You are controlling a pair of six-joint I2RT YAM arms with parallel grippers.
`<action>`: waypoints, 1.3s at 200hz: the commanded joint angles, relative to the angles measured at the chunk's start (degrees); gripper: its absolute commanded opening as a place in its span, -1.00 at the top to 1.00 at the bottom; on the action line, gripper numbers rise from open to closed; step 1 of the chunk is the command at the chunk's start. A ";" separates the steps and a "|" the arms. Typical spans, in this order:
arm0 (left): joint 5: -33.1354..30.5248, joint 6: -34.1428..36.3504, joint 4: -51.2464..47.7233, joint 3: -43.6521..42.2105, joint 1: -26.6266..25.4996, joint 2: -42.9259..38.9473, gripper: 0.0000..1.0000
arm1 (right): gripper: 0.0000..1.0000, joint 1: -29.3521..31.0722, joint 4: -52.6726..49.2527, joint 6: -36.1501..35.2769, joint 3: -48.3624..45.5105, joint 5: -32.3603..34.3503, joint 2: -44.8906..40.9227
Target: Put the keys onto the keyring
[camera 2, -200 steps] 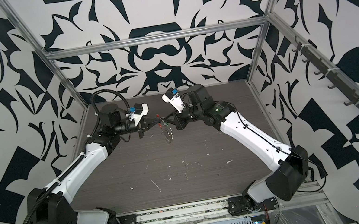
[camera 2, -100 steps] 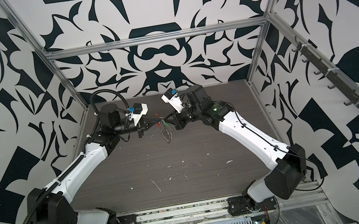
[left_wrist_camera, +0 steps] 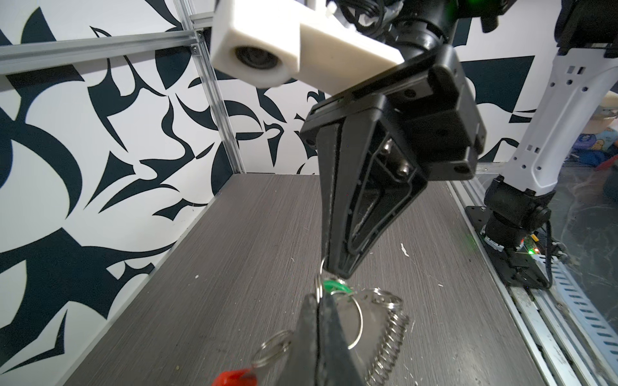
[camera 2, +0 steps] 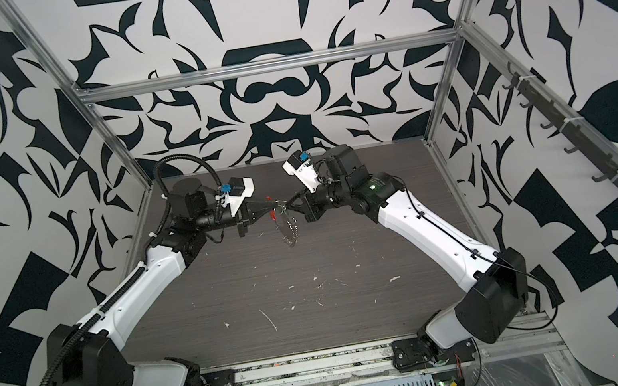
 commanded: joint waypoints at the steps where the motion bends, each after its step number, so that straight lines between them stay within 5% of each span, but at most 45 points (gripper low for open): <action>1: 2.79 -2.85 5.79 0.24 -0.11 -2.27 1.00 | 1.00 -0.91 2.91 0.57 -0.11 -0.24 -0.13; 47: 3.76 -10.24 16.40 -2.10 -0.16 -1.94 1.00 | 1.00 -1.01 4.21 2.08 -0.72 -4.21 0.19; 94: 3.50 -10.16 15.44 -2.29 -0.16 -1.76 1.00 | 1.00 -1.29 7.07 2.40 -2.46 -1.24 -3.43; 137: 1.53 -3.30 6.64 -0.24 -0.40 -1.00 1.00 | 1.00 -1.28 4.91 0.76 -0.90 1.43 -6.76; 168: -5.85 6.88 3.41 -0.63 -2.51 -1.36 1.00 | 1.00 -1.28 0.20 -0.24 2.22 -3.44 -4.75; 197: -13.13 12.93 13.55 -5.45 -3.21 -1.91 1.00 | 1.00 -1.28 -2.05 -1.55 2.14 -3.68 -3.56; 260: -16.26 16.15 21.58 -8.92 -3.94 -2.64 1.00 | 1.00 -1.37 -5.66 -3.10 3.58 -3.63 -1.37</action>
